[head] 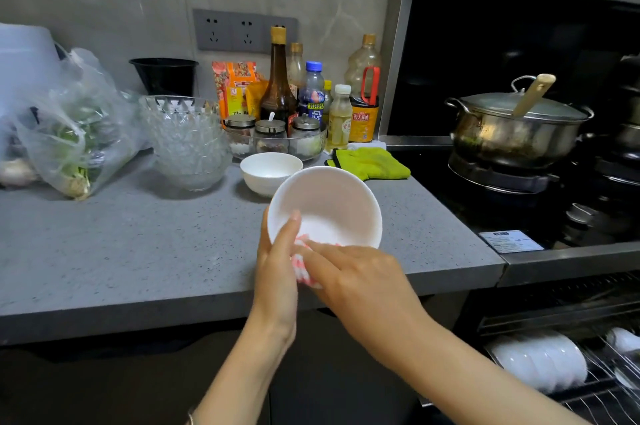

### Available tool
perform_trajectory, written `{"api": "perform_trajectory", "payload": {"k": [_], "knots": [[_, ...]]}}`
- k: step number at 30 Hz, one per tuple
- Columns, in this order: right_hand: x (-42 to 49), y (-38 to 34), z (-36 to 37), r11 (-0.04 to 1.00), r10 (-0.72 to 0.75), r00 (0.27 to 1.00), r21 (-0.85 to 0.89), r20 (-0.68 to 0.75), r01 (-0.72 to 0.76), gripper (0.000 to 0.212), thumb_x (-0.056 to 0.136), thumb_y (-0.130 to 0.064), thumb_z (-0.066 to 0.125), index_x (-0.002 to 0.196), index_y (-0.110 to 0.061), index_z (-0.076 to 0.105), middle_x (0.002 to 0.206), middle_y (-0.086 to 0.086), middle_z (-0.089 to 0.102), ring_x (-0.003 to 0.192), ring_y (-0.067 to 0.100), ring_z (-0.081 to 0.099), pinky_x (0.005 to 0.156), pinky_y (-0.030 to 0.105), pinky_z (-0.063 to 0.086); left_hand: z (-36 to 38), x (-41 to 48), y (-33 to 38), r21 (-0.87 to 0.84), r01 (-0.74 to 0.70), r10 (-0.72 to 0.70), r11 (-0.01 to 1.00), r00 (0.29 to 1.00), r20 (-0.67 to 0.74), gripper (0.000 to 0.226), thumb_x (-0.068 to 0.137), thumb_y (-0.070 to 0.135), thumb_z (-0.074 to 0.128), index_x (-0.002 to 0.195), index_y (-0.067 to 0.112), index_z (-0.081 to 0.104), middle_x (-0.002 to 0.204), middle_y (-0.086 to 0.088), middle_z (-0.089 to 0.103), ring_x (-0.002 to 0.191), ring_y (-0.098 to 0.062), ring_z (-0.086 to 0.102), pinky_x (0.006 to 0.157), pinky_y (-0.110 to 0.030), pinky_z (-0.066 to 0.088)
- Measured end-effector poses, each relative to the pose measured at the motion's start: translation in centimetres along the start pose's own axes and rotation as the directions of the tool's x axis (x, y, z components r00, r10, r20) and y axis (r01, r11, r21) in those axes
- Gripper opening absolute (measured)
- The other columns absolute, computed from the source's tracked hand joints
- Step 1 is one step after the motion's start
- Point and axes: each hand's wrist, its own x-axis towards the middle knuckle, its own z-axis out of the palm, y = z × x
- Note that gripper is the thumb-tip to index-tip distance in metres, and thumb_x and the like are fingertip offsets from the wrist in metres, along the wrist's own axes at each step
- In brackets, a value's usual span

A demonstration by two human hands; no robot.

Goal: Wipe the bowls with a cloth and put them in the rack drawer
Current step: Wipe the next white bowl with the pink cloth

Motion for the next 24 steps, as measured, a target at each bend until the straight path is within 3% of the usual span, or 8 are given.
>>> {"api": "perform_trajectory", "payload": {"k": [2, 5, 9, 11, 13, 16, 19, 24], "knots": [[-0.4, 0.3, 0.1, 0.999, -0.039, 0.999, 0.021, 0.000, 0.039, 0.027, 0.086, -0.017, 0.057, 0.108, -0.011, 0.070, 0.110, 0.001, 0.072, 0.085, 0.016, 0.069, 0.074, 0.024, 0.044, -0.6, 0.3, 0.6, 0.068, -0.044, 0.042, 0.997, 0.998, 0.039, 0.035, 0.094, 0.034, 0.048, 0.122, 0.017, 0.060, 0.112, -0.010, 0.069, 0.102, -0.027, 0.067, 0.084, -0.039, 0.054], [-1.0, 1.5, -0.1, 0.991, -0.114, 0.993, -0.069, 0.040, 0.116, 0.032, 0.089, -0.015, 0.051, 0.112, -0.007, 0.069, 0.113, 0.007, 0.070, 0.104, 0.021, 0.067, 0.095, 0.032, 0.049, -1.5, 1.2, 2.2, 0.168, -0.103, 0.082, 0.980, 0.988, 0.132, 0.029, 0.097, 0.032, 0.043, 0.118, 0.023, 0.061, 0.108, 0.001, 0.070, 0.100, -0.012, 0.066, 0.080, -0.021, 0.053], [-0.4, 0.7, -0.3, 0.993, -0.079, 0.997, -0.088, 0.014, 0.080, 0.028, 0.086, -0.014, 0.052, 0.104, -0.006, 0.072, 0.104, 0.007, 0.073, 0.093, 0.020, 0.070, 0.084, 0.029, 0.052, -1.1, 0.9, 1.5, 0.085, -0.015, 0.008, 0.996, 0.996, 0.091, 0.042, 0.087, 0.046, 0.055, 0.122, 0.021, 0.059, 0.110, -0.003, 0.070, 0.099, -0.014, 0.067, 0.080, -0.029, 0.054], [0.0, -0.2, -0.2, 0.999, -0.009, 1.000, -0.034, 0.017, 0.010, 0.025, 0.077, -0.013, 0.068, 0.102, -0.008, 0.072, 0.098, 0.003, 0.073, 0.081, 0.017, 0.070, 0.067, 0.021, 0.046, -0.3, 0.2, 0.7, 0.034, 0.029, -0.030, 0.999, 0.999, 0.026, 0.035, 0.089, 0.037, 0.058, 0.119, 0.019, 0.059, 0.103, -0.004, 0.071, 0.092, -0.014, 0.069, 0.071, -0.025, 0.056], [0.0, -0.2, -0.1, 1.000, -0.001, 1.000, 0.003, 0.023, 0.001, 0.026, 0.081, -0.014, 0.059, 0.103, -0.009, 0.071, 0.098, 0.001, 0.073, 0.079, 0.015, 0.069, 0.059, 0.022, 0.046, 0.1, -0.2, 0.5, 0.041, 0.040, -0.040, 0.998, 0.999, -0.007, 0.027, 0.094, 0.029, 0.052, 0.117, 0.017, 0.060, 0.102, -0.006, 0.070, 0.089, -0.014, 0.069, 0.066, -0.023, 0.056], [-0.8, 1.2, -0.2, 0.996, -0.092, 0.993, 0.002, 0.070, 0.093, 0.036, 0.085, -0.014, 0.044, 0.108, -0.007, 0.070, 0.108, 0.004, 0.072, 0.096, 0.019, 0.069, 0.080, 0.028, 0.052, -0.6, 0.5, 1.6, 0.127, 0.004, -0.010, 0.992, 0.999, 0.046, 0.027, 0.097, 0.027, 0.046, 0.119, 0.021, 0.060, 0.112, -0.005, 0.069, 0.103, -0.019, 0.065, 0.088, -0.035, 0.052], [-1.1, 2.6, -0.3, 0.989, -0.134, 0.989, -0.058, 0.057, 0.138, 0.033, 0.086, -0.014, 0.044, 0.103, -0.008, 0.072, 0.107, 0.005, 0.072, 0.100, 0.020, 0.068, 0.092, 0.032, 0.049, -1.2, 1.1, 2.2, 0.174, -0.011, -0.007, 0.985, 0.994, 0.105, 0.025, 0.095, 0.025, 0.049, 0.116, 0.026, 0.062, 0.112, -0.003, 0.069, 0.104, -0.018, 0.065, 0.088, -0.036, 0.052], [0.0, 0.4, 0.1, 0.998, -0.028, 0.998, 0.056, 0.054, 0.025, 0.022, 0.083, -0.012, 0.050, 0.091, -0.015, 0.070, 0.084, -0.003, 0.070, 0.065, 0.017, 0.063, 0.052, 0.026, 0.042, -0.3, 0.3, 0.7, 0.002, 0.109, -0.109, 0.994, 0.994, -0.014, 0.032, 0.090, 0.025, 0.056, 0.120, 0.015, 0.061, 0.110, -0.011, 0.070, 0.095, -0.019, 0.068, 0.066, -0.028, 0.054]]}}
